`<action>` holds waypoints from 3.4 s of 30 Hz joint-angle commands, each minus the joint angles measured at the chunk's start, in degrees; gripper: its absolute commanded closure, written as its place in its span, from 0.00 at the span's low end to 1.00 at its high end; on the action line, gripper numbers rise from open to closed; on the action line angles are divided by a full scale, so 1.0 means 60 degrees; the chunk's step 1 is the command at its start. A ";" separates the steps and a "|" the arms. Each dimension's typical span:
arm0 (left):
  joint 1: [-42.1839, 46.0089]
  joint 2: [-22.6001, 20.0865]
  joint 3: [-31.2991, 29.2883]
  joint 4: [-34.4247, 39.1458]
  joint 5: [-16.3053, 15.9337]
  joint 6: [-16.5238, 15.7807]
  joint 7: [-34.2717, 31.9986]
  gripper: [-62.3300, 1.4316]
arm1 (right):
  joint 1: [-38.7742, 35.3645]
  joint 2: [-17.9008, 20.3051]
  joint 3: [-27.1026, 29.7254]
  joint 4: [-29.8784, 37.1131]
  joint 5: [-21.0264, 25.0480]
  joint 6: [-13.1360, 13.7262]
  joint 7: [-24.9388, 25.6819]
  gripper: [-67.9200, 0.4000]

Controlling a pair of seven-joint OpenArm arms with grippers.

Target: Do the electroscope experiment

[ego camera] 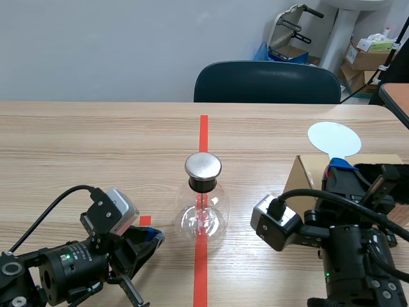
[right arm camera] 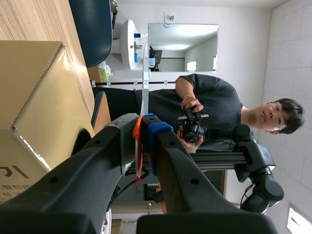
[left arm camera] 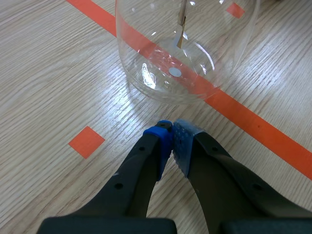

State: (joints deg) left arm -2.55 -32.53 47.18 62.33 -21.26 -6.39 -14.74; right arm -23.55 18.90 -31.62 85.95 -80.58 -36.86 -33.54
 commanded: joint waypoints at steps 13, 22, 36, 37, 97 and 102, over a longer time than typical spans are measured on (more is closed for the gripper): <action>-0.0004 0.0047 -0.0029 0.0076 -0.0025 -0.0025 -0.0058 0.91 | 0.0062 0.0131 0.0025 0.0248 -0.0066 -0.0138 -0.0080 0.98; -0.0004 0.0047 -0.0029 0.0076 -0.0025 -0.0025 -0.0058 0.91 | 0.0062 0.0131 0.0025 0.0248 -0.0066 -0.0138 -0.0066 0.98; -0.0004 0.0047 -0.0029 0.0076 -0.0022 -0.0022 -0.0058 0.91 | 0.0087 0.0127 0.0022 0.0248 -0.0069 -0.0138 -0.0029 0.98; -0.0004 0.0047 -0.0029 0.0076 -0.0022 -0.0022 -0.0047 0.91 | 0.0087 0.0127 0.0022 0.0248 -0.0069 -0.0138 -0.0029 0.98; 0.3362 -0.5093 -0.0270 0.6164 -0.1355 0.1734 -0.2634 0.41 | -0.0674 -0.1359 0.4918 -0.1927 0.1949 -0.0852 0.8182 0.98; 0.3865 -0.5632 -0.0270 0.6768 -0.1355 0.2342 -0.2991 0.31 | -0.0678 -0.1381 0.4881 -0.1927 0.1843 -0.0616 0.8218 0.98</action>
State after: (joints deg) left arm 20.34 -66.30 45.71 101.89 -29.26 7.55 -31.88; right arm -28.29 10.46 -2.33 73.60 -69.76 -39.75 15.84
